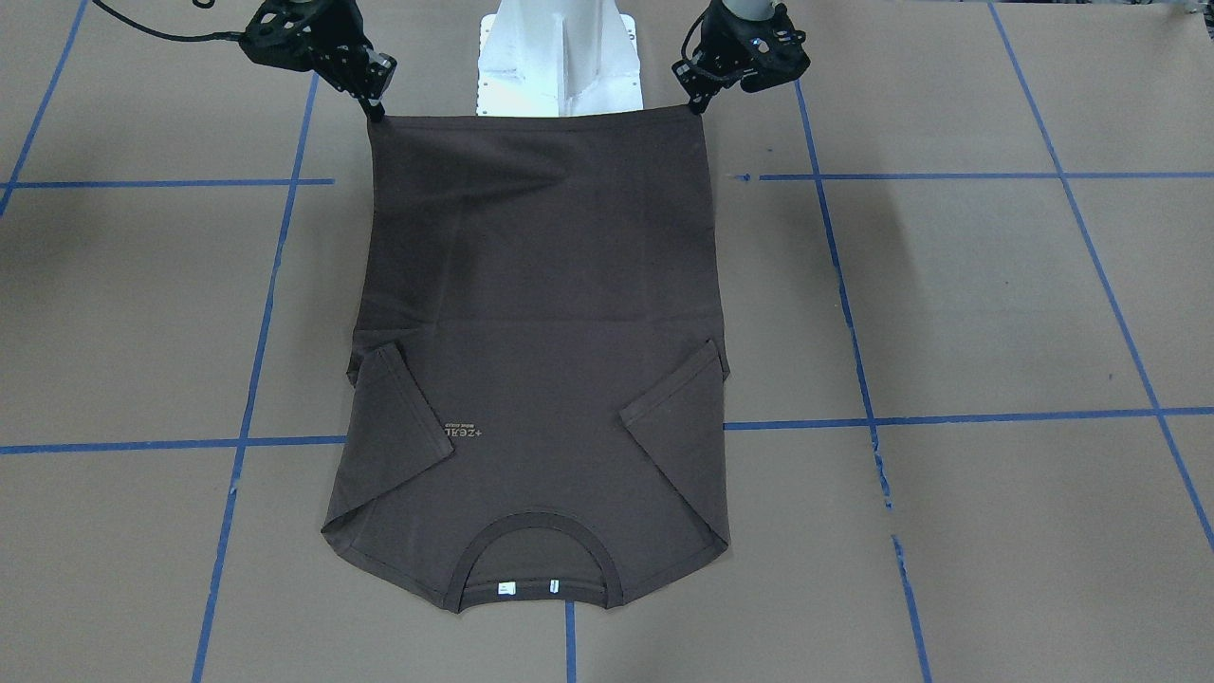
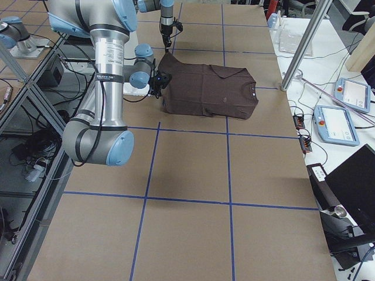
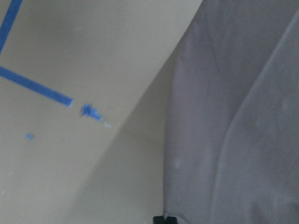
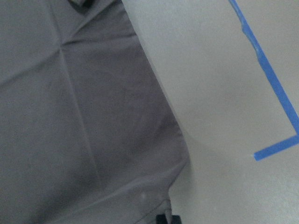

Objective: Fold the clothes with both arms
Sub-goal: 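Grasp both hem corners with the left and right grippers, then lift the hem with both grippers and fold it toward the collar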

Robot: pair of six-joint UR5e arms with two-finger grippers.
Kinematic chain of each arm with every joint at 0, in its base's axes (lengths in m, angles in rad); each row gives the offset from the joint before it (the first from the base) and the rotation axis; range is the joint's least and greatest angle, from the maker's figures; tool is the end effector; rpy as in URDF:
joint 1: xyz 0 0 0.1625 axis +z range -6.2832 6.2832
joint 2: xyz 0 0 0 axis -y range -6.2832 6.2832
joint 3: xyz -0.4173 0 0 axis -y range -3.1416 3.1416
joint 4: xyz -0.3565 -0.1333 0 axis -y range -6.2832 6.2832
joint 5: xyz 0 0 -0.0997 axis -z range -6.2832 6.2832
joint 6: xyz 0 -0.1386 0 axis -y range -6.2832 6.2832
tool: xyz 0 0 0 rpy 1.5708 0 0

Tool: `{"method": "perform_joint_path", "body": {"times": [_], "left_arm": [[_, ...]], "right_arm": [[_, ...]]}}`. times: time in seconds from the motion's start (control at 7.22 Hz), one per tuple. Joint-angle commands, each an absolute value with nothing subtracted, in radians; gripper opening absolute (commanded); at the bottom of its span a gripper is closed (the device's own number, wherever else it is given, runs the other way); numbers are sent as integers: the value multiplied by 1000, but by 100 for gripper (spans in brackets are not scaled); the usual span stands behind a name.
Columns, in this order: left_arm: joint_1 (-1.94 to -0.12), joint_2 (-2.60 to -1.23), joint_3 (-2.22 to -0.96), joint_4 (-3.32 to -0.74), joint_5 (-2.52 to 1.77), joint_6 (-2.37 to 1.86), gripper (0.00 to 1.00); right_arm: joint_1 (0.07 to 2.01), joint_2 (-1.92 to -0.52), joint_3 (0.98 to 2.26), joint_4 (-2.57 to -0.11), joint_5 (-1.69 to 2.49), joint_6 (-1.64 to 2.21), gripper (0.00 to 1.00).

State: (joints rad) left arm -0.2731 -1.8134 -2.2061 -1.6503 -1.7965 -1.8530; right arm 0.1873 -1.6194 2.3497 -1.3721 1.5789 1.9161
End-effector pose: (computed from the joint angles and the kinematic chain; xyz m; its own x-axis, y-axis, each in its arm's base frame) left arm 0.4499 -0.2322 0.2895 0.5082 -0.4242 -0.7495 0.2376 0.9056 -0.3514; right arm -0.3841 -0.2073 0.3446 0.4926 0.4379 0.7521 -0.3683 0.8879 -0.2757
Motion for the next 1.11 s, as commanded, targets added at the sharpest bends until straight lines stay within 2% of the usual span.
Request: {"method": "perform_joint_path", "body": {"times": [0.0, 0.28, 0.55, 0.83, 0.97], "left_arm": [[-423, -1930, -2062, -1655, -1801, -1781, 0], [-573, -1982, -1976, -1661, -1802, -1634, 0], [-641, -2061, -1790, -1795, -1801, -1595, 0], [-731, -2107, -1676, -1888, -1798, -1589, 0], [-744, -2176, -1579, -1916, -1792, -1589, 0]], "right_arm": [[376, -1499, 2252, -1405, 1680, 1785, 0], [538, -1332, 2112, -1520, 1750, 1655, 0], [705, -1220, 1926, -1536, 1805, 1452, 0], [756, -1004, 1643, -1522, 1807, 1419, 0], [762, -970, 1578, -1511, 1804, 1417, 0]]}}
